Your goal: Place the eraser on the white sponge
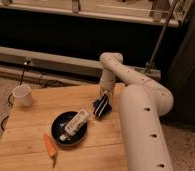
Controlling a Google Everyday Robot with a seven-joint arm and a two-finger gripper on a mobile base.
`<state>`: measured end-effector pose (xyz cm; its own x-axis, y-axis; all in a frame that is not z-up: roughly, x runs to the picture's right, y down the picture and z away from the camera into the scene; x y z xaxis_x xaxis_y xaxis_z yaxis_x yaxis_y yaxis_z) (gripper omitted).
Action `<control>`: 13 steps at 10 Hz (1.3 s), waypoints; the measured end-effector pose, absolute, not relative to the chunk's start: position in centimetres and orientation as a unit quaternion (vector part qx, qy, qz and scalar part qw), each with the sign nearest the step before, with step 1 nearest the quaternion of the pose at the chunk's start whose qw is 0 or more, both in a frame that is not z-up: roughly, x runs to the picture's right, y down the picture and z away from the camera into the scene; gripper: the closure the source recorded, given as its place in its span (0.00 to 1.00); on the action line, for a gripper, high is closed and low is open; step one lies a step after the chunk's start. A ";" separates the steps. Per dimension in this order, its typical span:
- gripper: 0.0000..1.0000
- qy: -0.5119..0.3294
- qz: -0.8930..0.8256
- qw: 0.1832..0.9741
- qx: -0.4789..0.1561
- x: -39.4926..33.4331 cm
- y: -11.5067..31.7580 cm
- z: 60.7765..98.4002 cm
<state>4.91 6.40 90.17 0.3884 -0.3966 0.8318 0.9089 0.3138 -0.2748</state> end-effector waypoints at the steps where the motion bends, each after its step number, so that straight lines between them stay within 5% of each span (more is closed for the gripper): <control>1: 0.61 -0.339 -0.437 0.738 -0.386 4.9 6.4 90.2; 5: 0.22 -0.355 -0.427 0.728 -0.402 5.1 6.7 90.5; 13: 0.20 -0.351 -0.408 0.749 -0.388 5.6 5.5 91.4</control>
